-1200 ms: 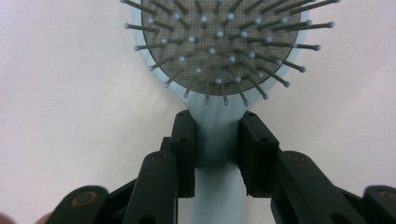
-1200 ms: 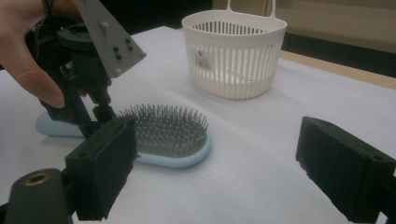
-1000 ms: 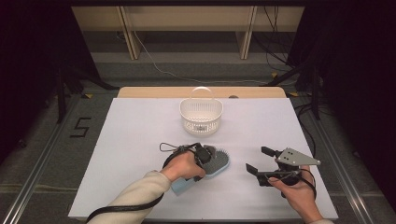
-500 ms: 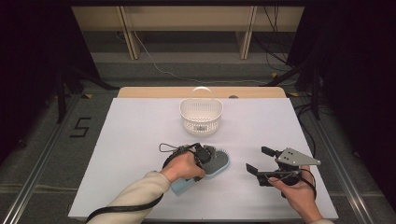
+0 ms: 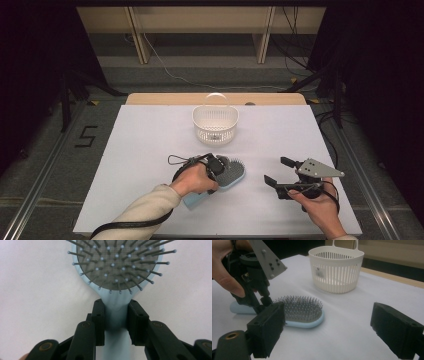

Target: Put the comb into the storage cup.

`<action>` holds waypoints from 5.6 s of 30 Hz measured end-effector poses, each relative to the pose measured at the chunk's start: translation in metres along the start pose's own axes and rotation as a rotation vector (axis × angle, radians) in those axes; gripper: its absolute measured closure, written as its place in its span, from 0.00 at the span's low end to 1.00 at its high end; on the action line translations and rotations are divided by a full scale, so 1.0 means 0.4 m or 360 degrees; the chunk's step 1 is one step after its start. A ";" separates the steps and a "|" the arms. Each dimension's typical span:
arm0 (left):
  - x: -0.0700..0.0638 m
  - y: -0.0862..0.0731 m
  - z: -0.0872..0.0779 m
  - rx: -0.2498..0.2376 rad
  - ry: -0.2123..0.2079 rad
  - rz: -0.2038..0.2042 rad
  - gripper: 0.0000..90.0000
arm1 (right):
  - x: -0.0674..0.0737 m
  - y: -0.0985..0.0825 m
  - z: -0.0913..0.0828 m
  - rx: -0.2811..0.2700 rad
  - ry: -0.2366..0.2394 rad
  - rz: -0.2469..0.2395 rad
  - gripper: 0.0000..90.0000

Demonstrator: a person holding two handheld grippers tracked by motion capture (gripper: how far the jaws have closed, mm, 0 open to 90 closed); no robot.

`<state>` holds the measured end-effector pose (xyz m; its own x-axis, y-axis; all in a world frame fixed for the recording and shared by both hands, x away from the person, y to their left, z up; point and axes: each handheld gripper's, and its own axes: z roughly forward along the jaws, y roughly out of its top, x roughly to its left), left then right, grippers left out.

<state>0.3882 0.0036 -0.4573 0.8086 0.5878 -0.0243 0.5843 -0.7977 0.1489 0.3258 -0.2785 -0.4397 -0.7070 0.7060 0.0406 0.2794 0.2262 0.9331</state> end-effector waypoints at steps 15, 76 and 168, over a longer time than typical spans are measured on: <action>-0.006 -0.011 -0.024 -0.0124 -0.0013 0.0000 0.77 | -0.001 0.000 -0.002 -0.0003 -0.0002 0.0002 0.15; 0.021 -0.069 -0.118 -0.0735 0.0114 -0.0107 0.77 | -0.002 -0.001 -0.003 -0.0001 -0.0001 0.0010 0.15; 0.039 -0.075 -0.171 -0.0916 0.0113 -0.0176 0.77 | -0.004 -0.003 0.000 0.0008 -0.0005 0.0008 0.15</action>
<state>0.3786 0.0457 -0.3945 0.7270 0.6866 -0.0067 0.5176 -0.5415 0.6624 0.3266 -0.2799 -0.4410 -0.7036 0.7092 0.0443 0.2863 0.2259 0.9311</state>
